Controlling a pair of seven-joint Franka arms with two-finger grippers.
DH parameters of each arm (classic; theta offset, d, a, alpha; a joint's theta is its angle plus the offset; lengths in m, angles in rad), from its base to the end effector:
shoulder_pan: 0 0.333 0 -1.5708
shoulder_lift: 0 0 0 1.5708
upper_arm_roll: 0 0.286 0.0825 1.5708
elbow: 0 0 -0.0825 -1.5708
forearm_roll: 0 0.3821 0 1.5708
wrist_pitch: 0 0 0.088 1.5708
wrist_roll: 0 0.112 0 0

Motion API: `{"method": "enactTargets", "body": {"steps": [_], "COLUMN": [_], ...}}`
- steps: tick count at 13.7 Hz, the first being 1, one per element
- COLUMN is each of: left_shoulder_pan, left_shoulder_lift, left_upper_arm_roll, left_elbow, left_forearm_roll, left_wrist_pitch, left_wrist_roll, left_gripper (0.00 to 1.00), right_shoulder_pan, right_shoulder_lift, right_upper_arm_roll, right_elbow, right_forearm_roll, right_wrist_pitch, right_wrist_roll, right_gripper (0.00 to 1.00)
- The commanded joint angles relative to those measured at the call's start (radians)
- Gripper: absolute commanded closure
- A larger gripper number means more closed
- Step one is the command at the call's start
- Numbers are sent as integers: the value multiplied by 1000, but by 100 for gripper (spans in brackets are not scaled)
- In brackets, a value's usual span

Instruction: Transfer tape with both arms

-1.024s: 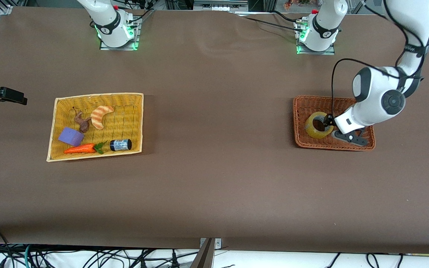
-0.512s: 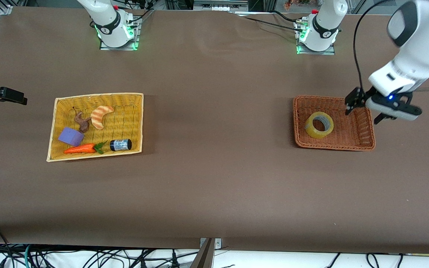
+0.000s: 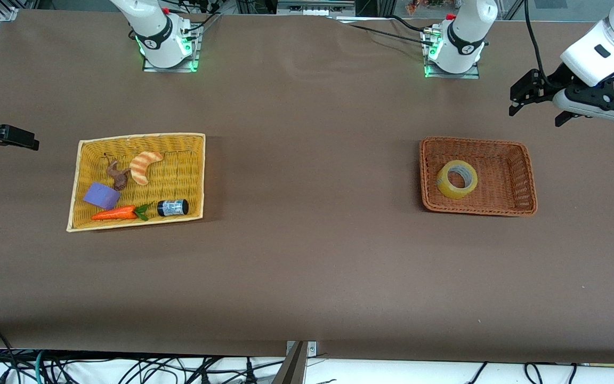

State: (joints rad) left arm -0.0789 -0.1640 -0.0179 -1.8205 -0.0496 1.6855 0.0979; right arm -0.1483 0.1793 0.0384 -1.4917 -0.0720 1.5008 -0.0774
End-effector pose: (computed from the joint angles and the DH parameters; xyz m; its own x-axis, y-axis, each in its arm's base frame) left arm 0.5107 -0.0552 0.5688 0.9817 -0.1876 0.0333 -0.1889 -0.9810 0.0434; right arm 0.5837 -0.0746 0.5186 0.9842 -0.0355 -0.1736 -0.0269 -0.9983 0.0515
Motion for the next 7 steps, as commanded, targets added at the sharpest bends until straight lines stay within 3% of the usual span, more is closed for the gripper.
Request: {"method": "enactTargets", "body": {"steps": [1, 7], "left_shoulder_pan": [16, 36], "left_shoulder_lift": [37, 43], "left_upper_arm_roll": [21, 36], "left_elbow": [32, 33], "left_forearm_roll": [16, 16], "left_wrist_pitch": [-29, -107], "left_wrist_roll": [-30, -72], "left_gripper": [0, 0], "right_shoulder_pan": [-1, -1], "right_shoulder_lift": [2, 2], "right_upper_arm_roll": [-2, -2], "right_elbow": [10, 10], "right_forearm_roll": [17, 17], "right_wrist_pitch": [-13, -13], "right_wrist_roll": [-15, -15], "right_gripper": [0, 0]}}
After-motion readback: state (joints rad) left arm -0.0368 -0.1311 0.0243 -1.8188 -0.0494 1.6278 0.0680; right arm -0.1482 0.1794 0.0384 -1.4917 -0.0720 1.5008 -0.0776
